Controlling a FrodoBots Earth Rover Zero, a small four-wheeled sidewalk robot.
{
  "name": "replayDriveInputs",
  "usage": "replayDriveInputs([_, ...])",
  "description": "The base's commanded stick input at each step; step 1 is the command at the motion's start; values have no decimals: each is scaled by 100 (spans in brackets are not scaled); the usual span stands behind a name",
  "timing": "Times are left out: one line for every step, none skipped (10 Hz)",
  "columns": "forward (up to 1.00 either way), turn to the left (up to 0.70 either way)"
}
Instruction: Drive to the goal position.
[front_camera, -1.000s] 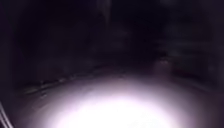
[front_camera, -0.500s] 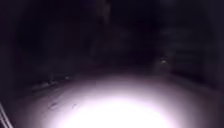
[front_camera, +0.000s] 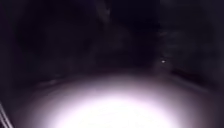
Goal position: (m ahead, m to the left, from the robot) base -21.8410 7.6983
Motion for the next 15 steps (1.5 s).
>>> replayDriveInputs([-100, 0])
replayDriveInputs([-100, 0])
replayDriveInputs([-100, 0])
replayDriveInputs([-100, 0])
replayDriveInputs([-100, 0])
replayDriveInputs([-100, 0])
replayDriveInputs([-100, 0])
replayDriveInputs([-100, 0])
replayDriveInputs([-100, 0])
replayDriveInputs([-100, 0])
replayDriveInputs([-100, 0])
replayDriveInputs([-100, 0])
replayDriveInputs([-100, 0])
replayDriveInputs([-100, 24])
replayDriveInputs([-100, 27])
